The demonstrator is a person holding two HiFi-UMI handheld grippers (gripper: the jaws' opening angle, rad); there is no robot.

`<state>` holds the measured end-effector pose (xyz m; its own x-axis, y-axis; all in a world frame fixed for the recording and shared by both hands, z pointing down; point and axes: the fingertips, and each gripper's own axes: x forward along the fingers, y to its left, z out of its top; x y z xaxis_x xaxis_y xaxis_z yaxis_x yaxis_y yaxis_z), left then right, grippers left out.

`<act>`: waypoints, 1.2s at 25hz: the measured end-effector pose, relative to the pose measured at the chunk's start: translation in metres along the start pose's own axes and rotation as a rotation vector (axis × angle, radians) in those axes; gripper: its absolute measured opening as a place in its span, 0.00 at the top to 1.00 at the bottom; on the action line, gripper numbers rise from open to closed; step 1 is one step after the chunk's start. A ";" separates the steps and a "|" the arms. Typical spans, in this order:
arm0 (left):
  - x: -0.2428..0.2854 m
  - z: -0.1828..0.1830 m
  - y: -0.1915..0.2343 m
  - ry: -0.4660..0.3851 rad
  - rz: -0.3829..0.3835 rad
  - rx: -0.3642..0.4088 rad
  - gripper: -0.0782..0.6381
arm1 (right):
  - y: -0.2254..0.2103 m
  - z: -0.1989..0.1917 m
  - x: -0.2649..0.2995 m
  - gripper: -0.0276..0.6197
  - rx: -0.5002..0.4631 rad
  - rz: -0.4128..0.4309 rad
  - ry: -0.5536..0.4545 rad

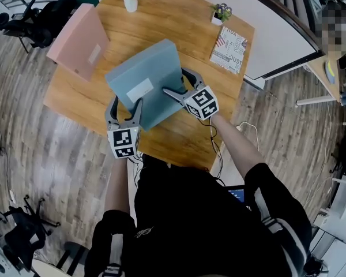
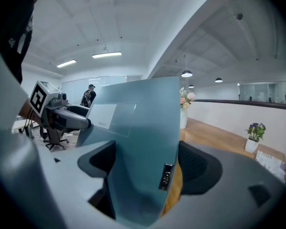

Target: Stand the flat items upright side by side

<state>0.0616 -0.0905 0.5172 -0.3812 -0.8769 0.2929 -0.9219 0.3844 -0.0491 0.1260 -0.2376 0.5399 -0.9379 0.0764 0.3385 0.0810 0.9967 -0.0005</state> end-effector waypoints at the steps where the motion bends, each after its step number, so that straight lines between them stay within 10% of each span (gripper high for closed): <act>1: -0.002 0.004 -0.001 -0.015 0.006 0.016 0.42 | 0.000 0.002 -0.001 0.32 -0.014 -0.010 -0.010; 12: -0.018 0.024 -0.024 -0.116 -0.006 0.173 0.42 | -0.007 0.014 -0.011 0.31 -0.094 -0.087 -0.076; 30: -0.040 0.023 -0.056 -0.142 -0.043 0.097 0.43 | -0.008 0.004 -0.027 0.30 -0.156 -0.067 -0.074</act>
<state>0.1270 -0.0841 0.4862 -0.3405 -0.9266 0.1596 -0.9375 0.3216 -0.1330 0.1493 -0.2470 0.5268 -0.9647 0.0179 0.2627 0.0637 0.9839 0.1671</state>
